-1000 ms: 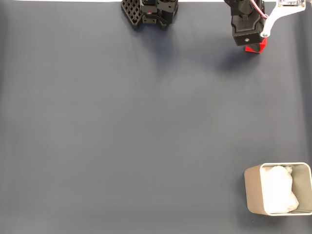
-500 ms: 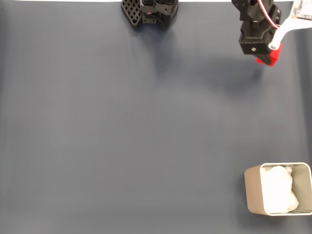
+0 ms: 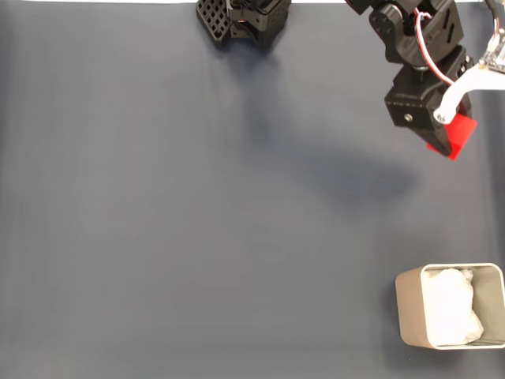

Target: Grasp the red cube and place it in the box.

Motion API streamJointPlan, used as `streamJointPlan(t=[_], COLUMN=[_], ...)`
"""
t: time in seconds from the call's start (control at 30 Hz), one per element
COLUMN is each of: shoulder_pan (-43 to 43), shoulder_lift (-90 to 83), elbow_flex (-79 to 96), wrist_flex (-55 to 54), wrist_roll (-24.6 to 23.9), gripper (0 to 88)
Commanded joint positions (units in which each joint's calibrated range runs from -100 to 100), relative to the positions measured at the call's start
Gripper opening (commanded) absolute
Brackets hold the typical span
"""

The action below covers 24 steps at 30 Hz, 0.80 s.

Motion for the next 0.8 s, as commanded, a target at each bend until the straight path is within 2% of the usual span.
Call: streamJointPlan(t=[0.0, 0.77], shoulder_pan=[2.71, 11.73], shoulder_lift=[1.21, 16.12], elbow_flex=[-6.99, -30.25], wrist_flex=[0.17, 0.17], wrist_roll=[0.29, -0.34], gripper=[0.5, 0.3])
